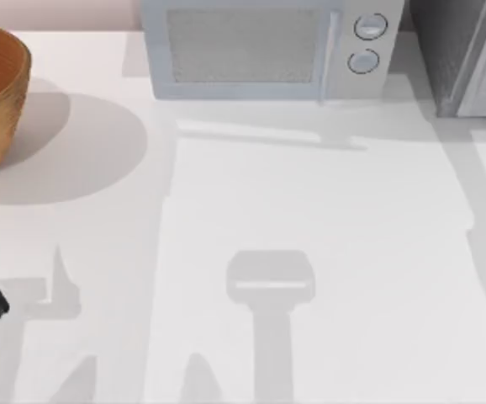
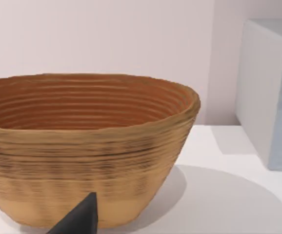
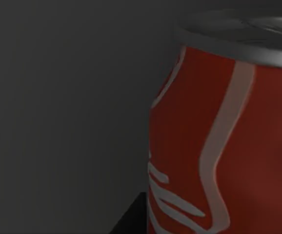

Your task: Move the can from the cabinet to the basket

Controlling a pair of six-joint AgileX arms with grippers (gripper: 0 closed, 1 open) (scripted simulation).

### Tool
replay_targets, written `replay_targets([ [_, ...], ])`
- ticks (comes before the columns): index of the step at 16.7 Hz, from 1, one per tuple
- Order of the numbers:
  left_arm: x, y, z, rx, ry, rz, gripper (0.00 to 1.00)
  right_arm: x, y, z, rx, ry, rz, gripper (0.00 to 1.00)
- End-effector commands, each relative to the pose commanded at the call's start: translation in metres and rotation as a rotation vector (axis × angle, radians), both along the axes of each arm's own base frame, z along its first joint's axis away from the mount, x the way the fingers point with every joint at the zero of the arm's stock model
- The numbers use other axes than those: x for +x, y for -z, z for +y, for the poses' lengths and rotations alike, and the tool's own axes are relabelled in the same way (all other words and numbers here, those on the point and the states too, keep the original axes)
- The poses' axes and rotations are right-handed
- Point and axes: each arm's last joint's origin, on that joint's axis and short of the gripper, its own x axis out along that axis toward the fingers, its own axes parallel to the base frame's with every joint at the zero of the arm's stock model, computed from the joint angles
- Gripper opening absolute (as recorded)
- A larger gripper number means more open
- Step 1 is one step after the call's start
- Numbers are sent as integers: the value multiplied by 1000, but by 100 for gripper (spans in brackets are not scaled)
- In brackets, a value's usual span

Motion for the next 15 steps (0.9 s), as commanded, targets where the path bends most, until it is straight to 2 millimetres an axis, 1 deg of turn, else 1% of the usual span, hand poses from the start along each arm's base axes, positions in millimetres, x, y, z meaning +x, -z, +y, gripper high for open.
replay_targets([
  [1, 0, 0, 0, 0, 0, 0, 100, 0, 0, 0, 0, 0, 0, 0],
  [10, 0, 0, 0, 0, 0, 0, 100, -1, -1, 1, 1, -1, 0, 0],
  [12, 0, 0, 0, 0, 0, 0, 100, -13, -7, 2, 0, 2, 3, 0],
  [13, 0, 0, 0, 0, 0, 0, 100, -24, -12, 3, 0, 4, 4, 0],
  [15, 0, 0, 0, 0, 0, 0, 100, -53, -26, 6, -1, 3, 4, 0],
])
